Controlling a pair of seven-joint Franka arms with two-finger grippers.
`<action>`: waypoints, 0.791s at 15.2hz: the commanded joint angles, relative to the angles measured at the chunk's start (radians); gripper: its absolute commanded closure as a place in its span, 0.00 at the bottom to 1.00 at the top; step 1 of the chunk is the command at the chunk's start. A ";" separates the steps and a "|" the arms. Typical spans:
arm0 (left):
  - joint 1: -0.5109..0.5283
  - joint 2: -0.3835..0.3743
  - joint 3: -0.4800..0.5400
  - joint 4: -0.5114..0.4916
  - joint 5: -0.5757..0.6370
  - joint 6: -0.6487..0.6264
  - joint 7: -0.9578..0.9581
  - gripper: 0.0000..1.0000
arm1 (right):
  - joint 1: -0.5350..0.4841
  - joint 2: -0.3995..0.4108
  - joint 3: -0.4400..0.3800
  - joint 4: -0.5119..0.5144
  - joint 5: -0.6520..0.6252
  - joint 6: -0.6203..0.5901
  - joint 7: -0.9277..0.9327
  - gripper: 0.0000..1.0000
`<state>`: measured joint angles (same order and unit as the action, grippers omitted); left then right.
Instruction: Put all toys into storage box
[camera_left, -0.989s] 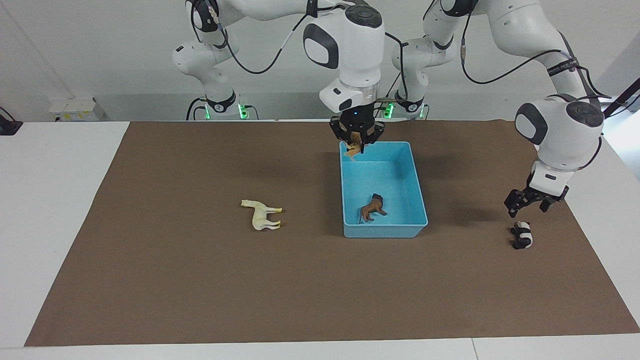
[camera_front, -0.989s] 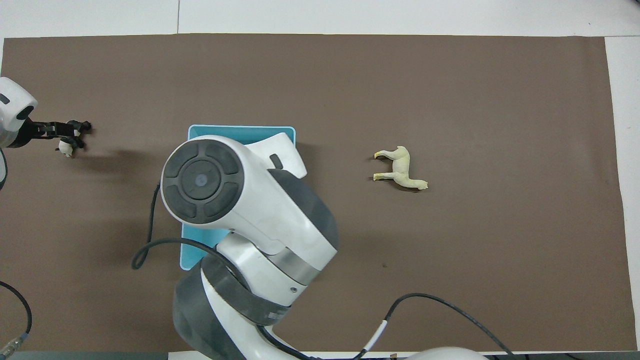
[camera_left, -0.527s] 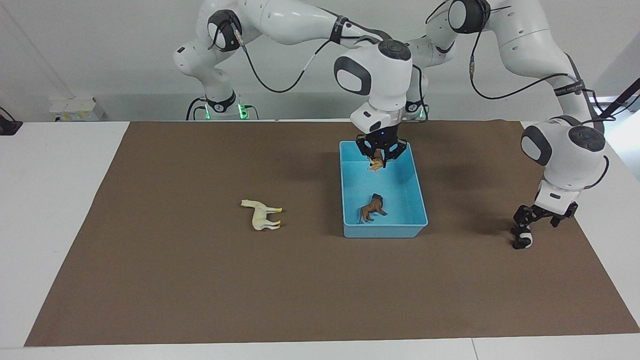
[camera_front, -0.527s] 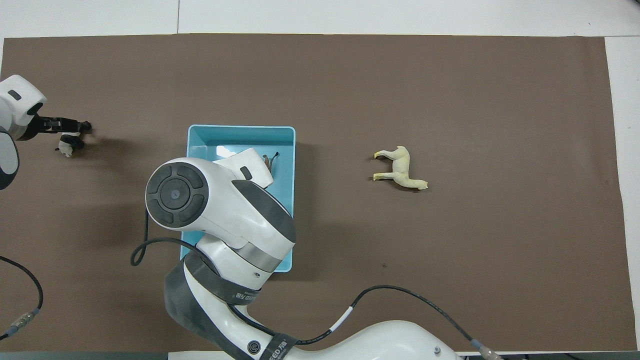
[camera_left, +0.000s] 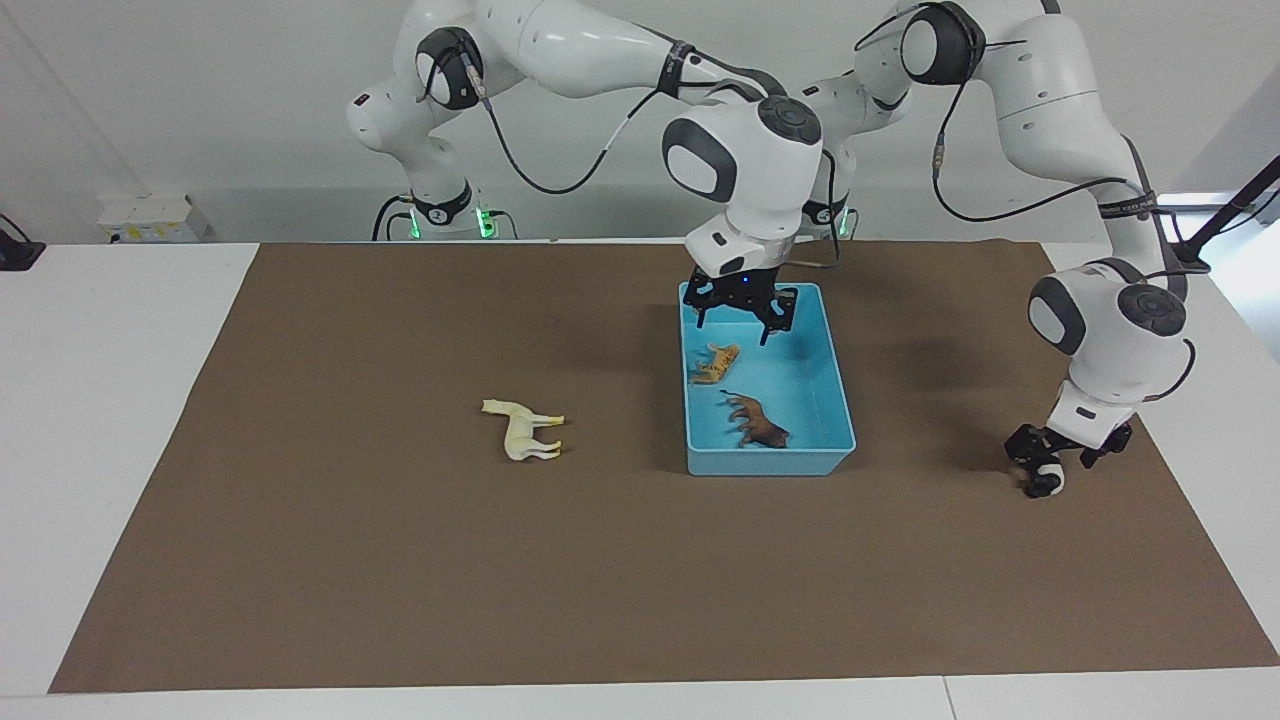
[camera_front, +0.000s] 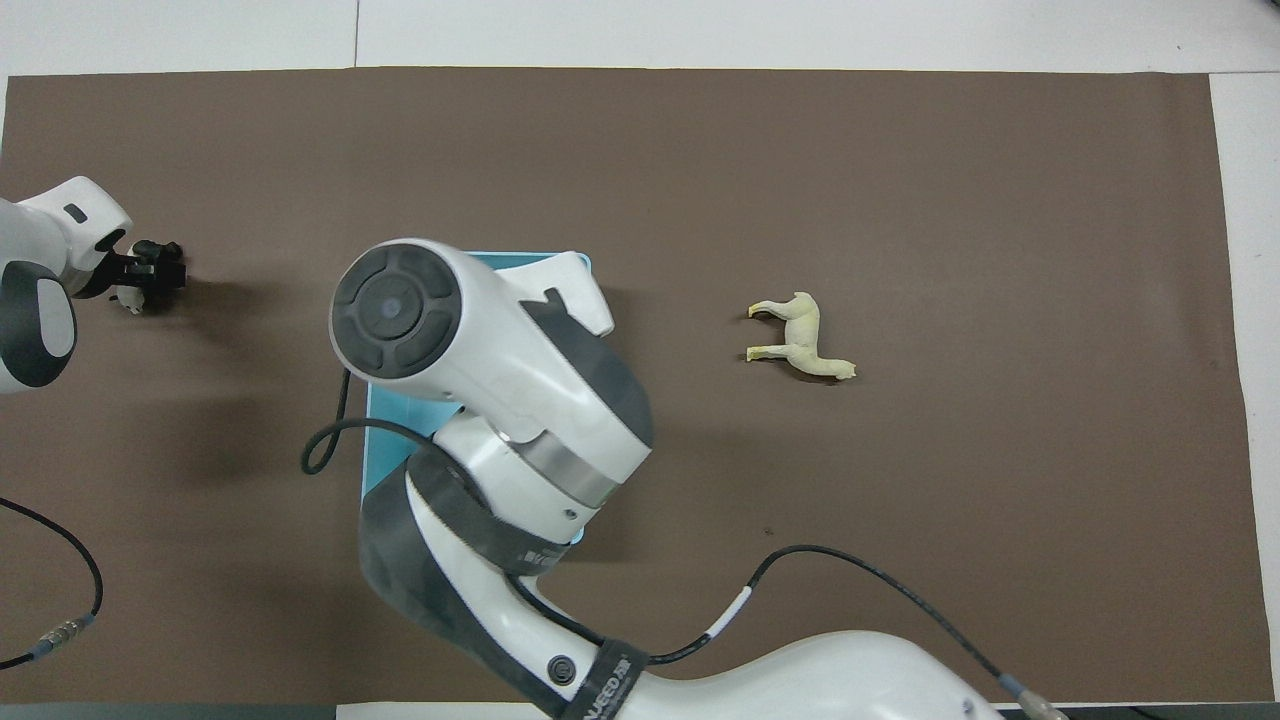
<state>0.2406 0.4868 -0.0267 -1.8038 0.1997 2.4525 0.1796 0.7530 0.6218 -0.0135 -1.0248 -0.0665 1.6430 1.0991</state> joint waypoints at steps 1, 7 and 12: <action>0.005 0.013 -0.001 -0.025 0.017 0.043 0.009 0.00 | -0.101 -0.097 0.009 -0.110 -0.018 -0.035 -0.183 0.00; -0.003 0.013 0.001 -0.009 -0.098 0.007 -0.006 0.69 | -0.334 -0.221 0.012 -0.463 -0.027 0.227 -0.432 0.00; -0.053 0.030 0.001 0.165 -0.152 -0.212 -0.135 1.00 | -0.380 -0.344 0.012 -0.934 -0.026 0.656 -0.567 0.00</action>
<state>0.2349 0.4959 -0.0308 -1.7524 0.0596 2.3726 0.1273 0.3836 0.3912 -0.0175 -1.7414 -0.0850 2.1957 0.5748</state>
